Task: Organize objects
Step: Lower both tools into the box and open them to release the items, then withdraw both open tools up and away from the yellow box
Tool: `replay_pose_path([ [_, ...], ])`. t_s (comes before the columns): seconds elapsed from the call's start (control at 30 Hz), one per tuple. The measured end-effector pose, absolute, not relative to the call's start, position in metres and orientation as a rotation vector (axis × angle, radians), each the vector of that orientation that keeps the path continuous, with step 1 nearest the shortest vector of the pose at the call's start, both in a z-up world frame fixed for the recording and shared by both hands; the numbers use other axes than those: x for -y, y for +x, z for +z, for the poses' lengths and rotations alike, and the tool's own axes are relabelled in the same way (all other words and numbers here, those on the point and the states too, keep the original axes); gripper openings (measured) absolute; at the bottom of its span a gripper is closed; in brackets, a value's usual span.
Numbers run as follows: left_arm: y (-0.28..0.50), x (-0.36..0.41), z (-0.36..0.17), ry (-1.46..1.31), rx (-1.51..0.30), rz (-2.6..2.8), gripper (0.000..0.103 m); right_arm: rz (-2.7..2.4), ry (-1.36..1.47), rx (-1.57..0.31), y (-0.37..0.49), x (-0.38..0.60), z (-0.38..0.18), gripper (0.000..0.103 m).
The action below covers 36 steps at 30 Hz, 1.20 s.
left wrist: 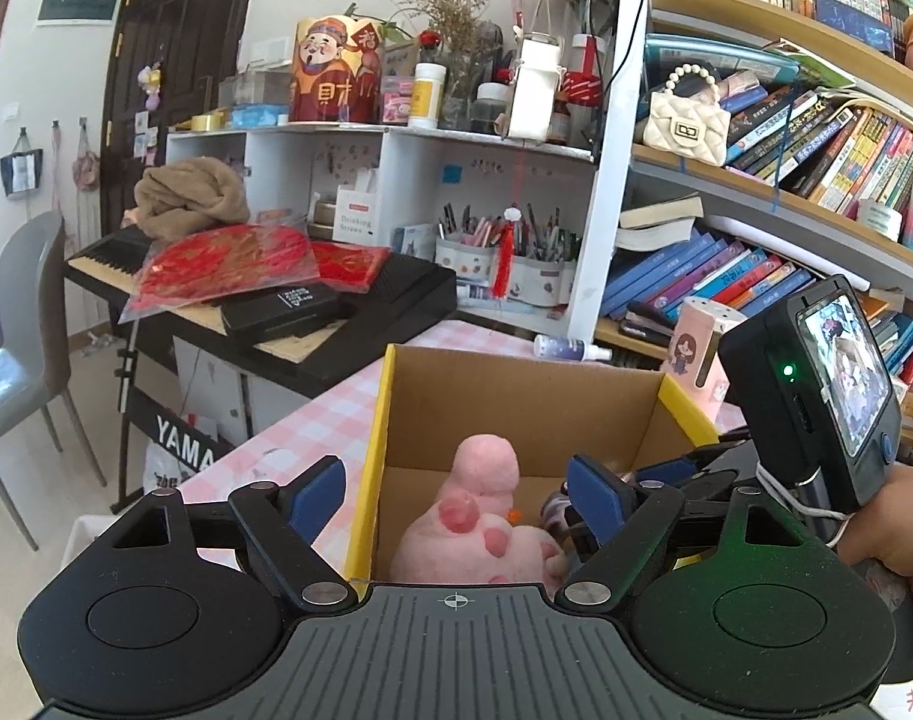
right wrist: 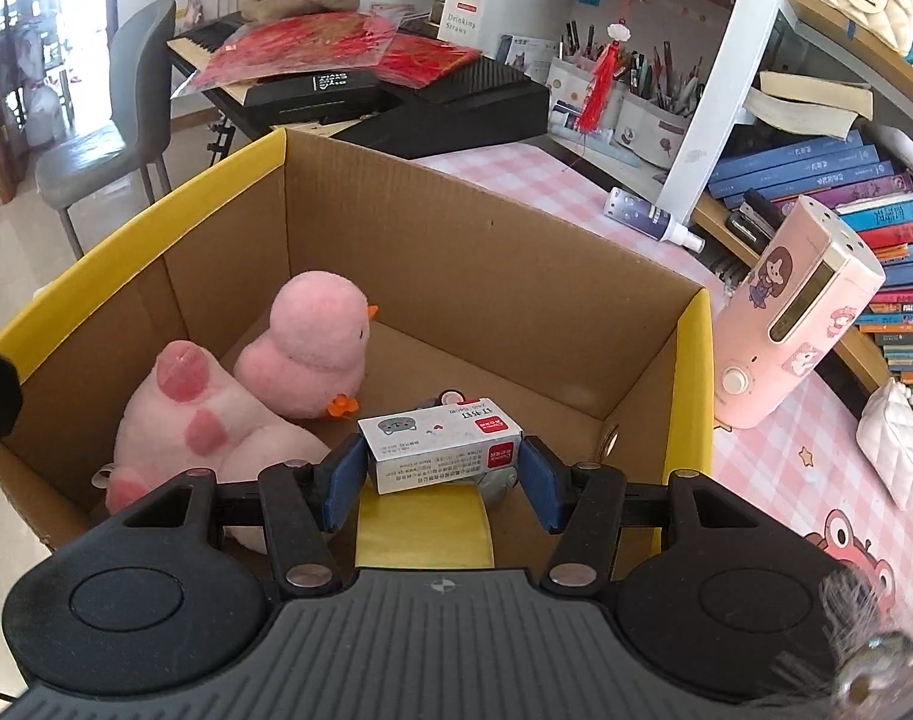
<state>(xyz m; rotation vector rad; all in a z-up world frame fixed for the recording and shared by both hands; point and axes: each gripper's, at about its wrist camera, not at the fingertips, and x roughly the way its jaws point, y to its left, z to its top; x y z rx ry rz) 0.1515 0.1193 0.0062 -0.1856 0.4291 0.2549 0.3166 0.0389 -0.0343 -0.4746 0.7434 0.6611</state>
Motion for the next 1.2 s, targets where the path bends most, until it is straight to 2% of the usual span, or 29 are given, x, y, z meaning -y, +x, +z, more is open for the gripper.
replay_pose_path([
  [0.13,0.145,-0.119,0.01,-0.193,-0.416,0.25,0.084,0.67,-0.476,-0.723,0.312,-0.036,-0.033,0.055],
  [0.2,0.141,-0.119,0.011,-0.194,-0.408,0.248,0.088,0.652,-0.446,-0.709,0.31,-0.033,-0.028,0.059],
  [0.57,0.125,-0.124,0.025,-0.203,-0.371,0.226,0.096,0.505,-0.302,-0.521,0.253,0.006,0.027,0.07],
  [0.73,0.11,-0.116,0.026,-0.2,-0.379,0.188,0.1,0.387,-0.232,-0.495,0.217,0.027,0.038,0.079],
  [0.83,0.097,-0.111,0.026,-0.191,-0.388,0.163,0.101,0.322,-0.2,-0.501,0.192,0.04,0.039,0.08],
  [1.2,0.05,-0.082,0.006,-0.121,-0.521,0.077,0.103,0.053,-0.071,-0.583,0.089,0.074,0.008,0.1],
])
